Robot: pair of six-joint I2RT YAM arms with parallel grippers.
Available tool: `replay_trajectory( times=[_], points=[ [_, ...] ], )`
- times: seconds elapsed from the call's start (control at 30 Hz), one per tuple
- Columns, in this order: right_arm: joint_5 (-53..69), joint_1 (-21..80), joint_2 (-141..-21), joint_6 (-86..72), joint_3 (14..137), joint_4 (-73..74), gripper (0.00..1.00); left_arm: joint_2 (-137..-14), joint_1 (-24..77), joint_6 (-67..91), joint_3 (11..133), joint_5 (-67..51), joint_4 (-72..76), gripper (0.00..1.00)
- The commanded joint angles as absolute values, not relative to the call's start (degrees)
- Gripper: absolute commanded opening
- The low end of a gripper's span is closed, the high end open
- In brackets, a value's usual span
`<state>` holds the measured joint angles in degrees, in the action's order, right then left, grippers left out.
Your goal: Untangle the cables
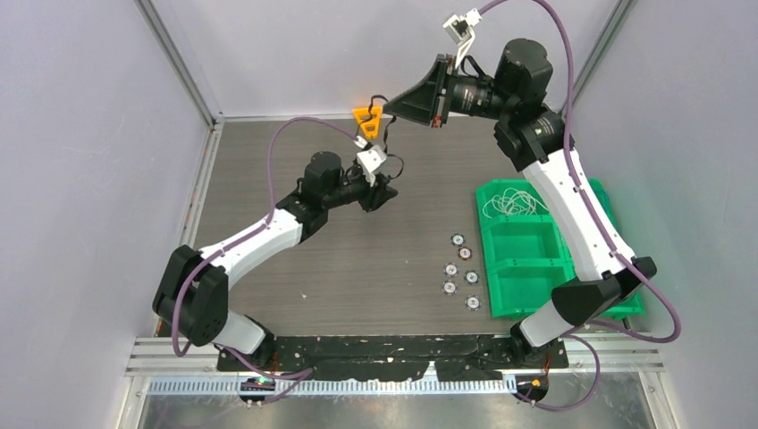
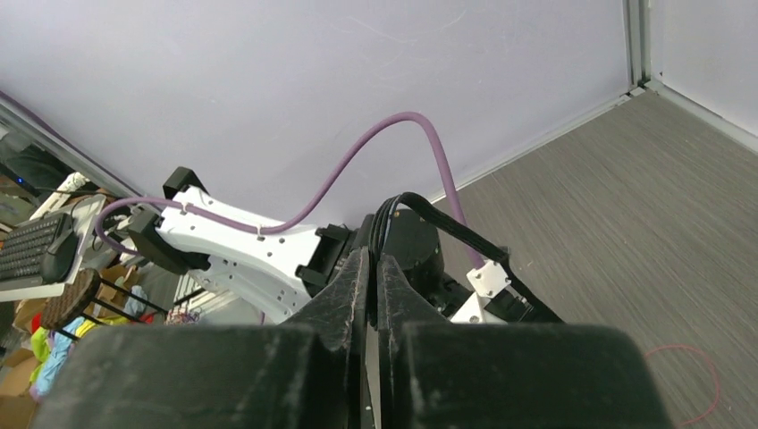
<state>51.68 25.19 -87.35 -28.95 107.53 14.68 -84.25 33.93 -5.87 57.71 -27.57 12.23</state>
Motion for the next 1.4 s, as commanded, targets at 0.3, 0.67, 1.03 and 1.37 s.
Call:
replay_trajectory(
  times=[0.3, 0.67, 1.03, 1.37],
  points=[
    [50.84, 22.23, -89.30, -36.91, 123.14, 7.37, 0.05, -79.63, 24.92, 5.36, 46.51, -19.53, 3.96, 0.24],
    [44.21, 14.54, -74.46, -14.32, 106.07, 30.97, 0.05, -67.02, 22.33, -2.72, 42.44, -32.71, 3.06, 0.81],
    [44.04, 17.38, -70.31, -18.41, 93.94, 21.26, 0.05, -75.65, 31.10, 9.10, 52.61, -38.73, 20.37, 0.99],
    [43.94, 20.88, -73.83, -20.29, 99.13, 20.13, 0.05, -88.73, 38.81, 18.20, 55.77, -45.94, 36.30, 1.00]
  ],
)
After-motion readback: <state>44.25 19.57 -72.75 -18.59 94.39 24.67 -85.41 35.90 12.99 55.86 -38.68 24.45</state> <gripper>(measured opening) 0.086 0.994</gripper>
